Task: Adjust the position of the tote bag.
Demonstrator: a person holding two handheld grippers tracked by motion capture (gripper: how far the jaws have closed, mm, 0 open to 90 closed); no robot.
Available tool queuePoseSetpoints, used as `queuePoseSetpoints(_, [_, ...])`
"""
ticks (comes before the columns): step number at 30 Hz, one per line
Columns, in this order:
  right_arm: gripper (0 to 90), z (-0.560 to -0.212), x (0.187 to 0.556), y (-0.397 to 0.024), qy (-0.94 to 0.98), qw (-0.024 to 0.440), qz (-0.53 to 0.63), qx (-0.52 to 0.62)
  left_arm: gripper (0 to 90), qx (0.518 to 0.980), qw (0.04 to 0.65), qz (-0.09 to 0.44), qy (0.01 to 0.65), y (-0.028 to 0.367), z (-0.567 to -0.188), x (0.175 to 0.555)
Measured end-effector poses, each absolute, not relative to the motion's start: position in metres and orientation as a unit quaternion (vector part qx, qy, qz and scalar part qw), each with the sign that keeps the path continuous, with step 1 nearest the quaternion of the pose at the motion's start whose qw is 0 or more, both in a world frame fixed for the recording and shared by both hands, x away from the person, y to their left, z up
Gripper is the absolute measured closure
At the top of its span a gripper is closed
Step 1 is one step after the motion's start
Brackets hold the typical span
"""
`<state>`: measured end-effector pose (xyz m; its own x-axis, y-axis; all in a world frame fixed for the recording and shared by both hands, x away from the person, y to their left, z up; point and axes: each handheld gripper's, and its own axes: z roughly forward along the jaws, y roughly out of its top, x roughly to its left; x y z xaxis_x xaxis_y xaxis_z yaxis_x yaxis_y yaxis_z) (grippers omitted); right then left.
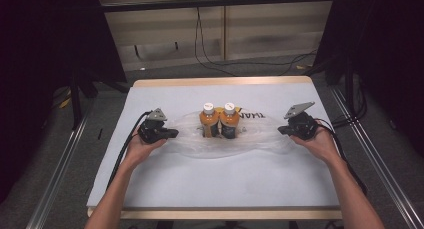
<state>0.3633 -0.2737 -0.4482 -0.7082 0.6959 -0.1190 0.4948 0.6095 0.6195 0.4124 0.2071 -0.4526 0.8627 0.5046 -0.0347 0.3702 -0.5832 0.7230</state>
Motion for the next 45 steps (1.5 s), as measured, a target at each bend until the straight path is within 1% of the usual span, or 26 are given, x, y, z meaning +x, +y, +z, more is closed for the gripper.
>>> queuePoseSetpoints(1, [90.0,-0.447,0.362,-0.273,0.876,0.187,0.289,0.338,87.7,0.886,0.386,0.088,0.242,0.207,-0.450,0.411])
queuePoseSetpoints(2, [90.0,-0.446,0.362,-0.274,0.874,0.180,0.303,0.335,88.0,0.881,0.398,0.086,0.242,0.205,-0.449,0.409])
queuePoseSetpoints(5, [90.0,-0.444,0.359,-0.274,0.864,0.179,0.326,0.339,88.3,0.877,0.410,0.085,0.234,0.204,-0.444,0.406])
queuePoseSetpoints(7, [90.0,-0.443,0.359,-0.274,0.861,0.176,0.331,0.343,88.4,0.868,0.430,0.080,0.235,0.201,-0.441,0.403])
queuePoseSetpoints(8, [90.0,-0.442,0.359,-0.275,0.857,0.170,0.348,0.341,88.7,0.868,0.430,0.083,0.232,0.201,-0.439,0.402])
queuePoseSetpoints(14, [90.0,-0.435,0.356,-0.272,0.845,0.169,0.373,0.344,89.6,0.858,0.460,0.072,0.216,0.184,-0.431,0.395])
queuePoseSetpoints(19, [90.0,-0.435,0.356,-0.259,0.844,0.155,0.392,0.332,90.0,0.868,0.454,0.065,0.188,0.164,-0.429,0.388])
queuePoseSetpoints(21, [90.0,-0.434,0.355,-0.256,0.843,0.150,0.399,0.329,90.0,0.866,0.463,0.058,0.177,0.154,-0.428,0.384])
queuePoseSetpoints(24, [90.0,-0.432,0.354,-0.250,0.846,0.150,0.398,0.322,90.0,0.866,0.471,0.050,0.161,0.142,-0.426,0.378])
queuePoseSetpoints(25, [90.0,-0.431,0.354,-0.248,0.845,0.151,0.402,0.319,90.0,0.871,0.464,0.053,0.154,0.138,-0.426,0.376])
queuePoseSetpoints(33, [90.0,-0.425,0.354,-0.220,0.854,0.141,0.407,0.292,90.0,0.873,0.464,0.048,0.145,0.115,-0.428,0.372])
queuePoseSetpoints(40, [90.0,-0.422,0.375,-0.203,0.854,0.125,0.416,0.285,90.0,0.876,0.464,0.047,0.123,0.088,-0.426,0.372])
queuePoseSetpoints(45, [90.0,-0.418,0.387,-0.190,0.863,0.123,0.404,0.278,90.0,0.882,0.448,0.052,0.138,0.082,-0.434,0.378])
